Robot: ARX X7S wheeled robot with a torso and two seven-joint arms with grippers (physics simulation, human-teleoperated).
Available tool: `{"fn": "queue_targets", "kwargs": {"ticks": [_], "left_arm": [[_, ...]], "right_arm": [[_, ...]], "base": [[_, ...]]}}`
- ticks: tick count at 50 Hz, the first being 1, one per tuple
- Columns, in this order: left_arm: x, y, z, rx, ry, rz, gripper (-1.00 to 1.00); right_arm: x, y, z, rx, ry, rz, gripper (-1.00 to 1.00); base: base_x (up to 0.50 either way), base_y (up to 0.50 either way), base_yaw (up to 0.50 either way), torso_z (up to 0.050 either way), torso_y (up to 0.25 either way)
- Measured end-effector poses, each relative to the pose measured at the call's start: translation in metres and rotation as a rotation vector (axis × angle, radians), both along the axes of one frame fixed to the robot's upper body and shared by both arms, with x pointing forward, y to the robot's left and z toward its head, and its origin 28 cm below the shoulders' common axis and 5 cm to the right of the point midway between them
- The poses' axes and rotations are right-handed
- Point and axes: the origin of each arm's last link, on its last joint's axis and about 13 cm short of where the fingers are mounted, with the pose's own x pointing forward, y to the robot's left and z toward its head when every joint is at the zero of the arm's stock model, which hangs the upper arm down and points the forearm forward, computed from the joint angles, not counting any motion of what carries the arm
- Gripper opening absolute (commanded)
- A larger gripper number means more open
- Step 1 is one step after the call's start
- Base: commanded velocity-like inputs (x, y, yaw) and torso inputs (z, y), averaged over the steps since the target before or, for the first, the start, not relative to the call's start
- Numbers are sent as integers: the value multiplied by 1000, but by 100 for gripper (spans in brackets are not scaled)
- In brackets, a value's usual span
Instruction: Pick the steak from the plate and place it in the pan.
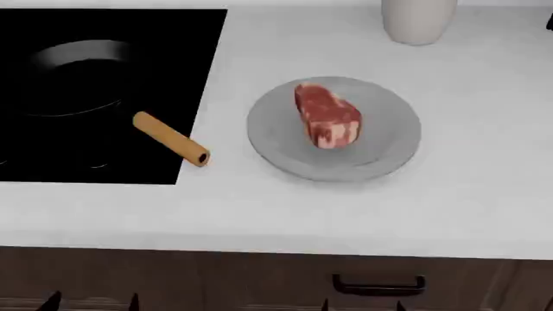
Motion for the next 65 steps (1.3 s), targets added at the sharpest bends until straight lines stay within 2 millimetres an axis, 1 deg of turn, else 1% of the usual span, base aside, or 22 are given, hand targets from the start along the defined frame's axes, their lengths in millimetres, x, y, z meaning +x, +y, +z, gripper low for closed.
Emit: {"fn": "queue_targets", "kwargs": {"ticks": [1,20,37,65], "left_arm": [[-3,1,1,27,-10,-1,100],[-2,1,0,11,-2,4,100],[-2,1,-1,3,-1,7,100],[-4,2,-1,8,-7,16,100]], "right_arm": [[-3,-1,1,-27,-15,1,100],[0,2,-1,-13,3,7,100],[0,4,-3,-33,17,16,100],[-1,7,-1,-44,12,31,100]], "base": [[0,0,0,0,0],[0,0,0,0,0],[0,0,0,0,0],[-155,0,0,0,0]]}}
